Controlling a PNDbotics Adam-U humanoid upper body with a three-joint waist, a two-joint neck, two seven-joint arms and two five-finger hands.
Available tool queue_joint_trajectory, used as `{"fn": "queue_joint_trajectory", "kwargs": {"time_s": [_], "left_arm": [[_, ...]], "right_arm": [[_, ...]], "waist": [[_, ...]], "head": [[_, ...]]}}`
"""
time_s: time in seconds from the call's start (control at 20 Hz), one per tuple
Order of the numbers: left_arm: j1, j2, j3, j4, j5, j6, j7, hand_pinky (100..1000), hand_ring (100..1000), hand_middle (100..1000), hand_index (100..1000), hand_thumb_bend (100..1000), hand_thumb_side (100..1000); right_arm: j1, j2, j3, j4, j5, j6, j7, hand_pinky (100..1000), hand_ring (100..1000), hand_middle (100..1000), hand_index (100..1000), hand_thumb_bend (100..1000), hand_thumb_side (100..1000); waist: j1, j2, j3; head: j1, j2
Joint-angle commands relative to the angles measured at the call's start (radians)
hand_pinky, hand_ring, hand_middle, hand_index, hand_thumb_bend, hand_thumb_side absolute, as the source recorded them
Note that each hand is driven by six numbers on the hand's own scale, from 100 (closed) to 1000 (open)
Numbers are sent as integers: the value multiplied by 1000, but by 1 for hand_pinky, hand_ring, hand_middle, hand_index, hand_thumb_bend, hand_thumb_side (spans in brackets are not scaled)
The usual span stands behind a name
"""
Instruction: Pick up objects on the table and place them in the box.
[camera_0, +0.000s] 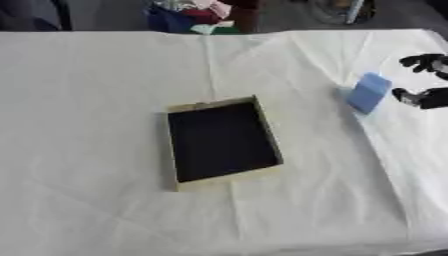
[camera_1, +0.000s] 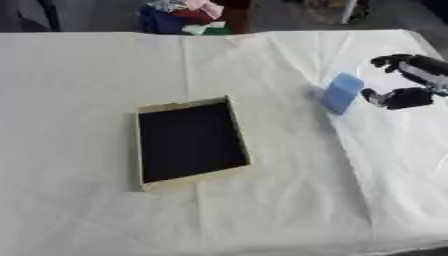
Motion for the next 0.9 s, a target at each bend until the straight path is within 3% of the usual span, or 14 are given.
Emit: {"fn": "queue_joint_trajectory", "kwargs": {"time_s": [0.05,0.35,0.9], "left_arm": [[-14,14,-3,-16,5,-2,-5,739,564,560,678,416,677],[-16,18,-7,-15,7,-2,-10,739,564,560,679,415,678],[-19,16,-14,-14,9,-4,-18,740,564,560,679,416,677]], "right_arm": [[-25,-35,-1,11,16,-1,10,925,901,914,1000,260,585],[-60,-17,16,46,49,15,7,928,901,916,1000,286,589],[-157,24,57,94,141,101,12,933,906,928,1000,324,586]], "waist": [[0,-11,-1],[-6,-11,-3],[-17,-8,18]], "head": [[-21,-7],[-47,-11],[-62,-9]]}}
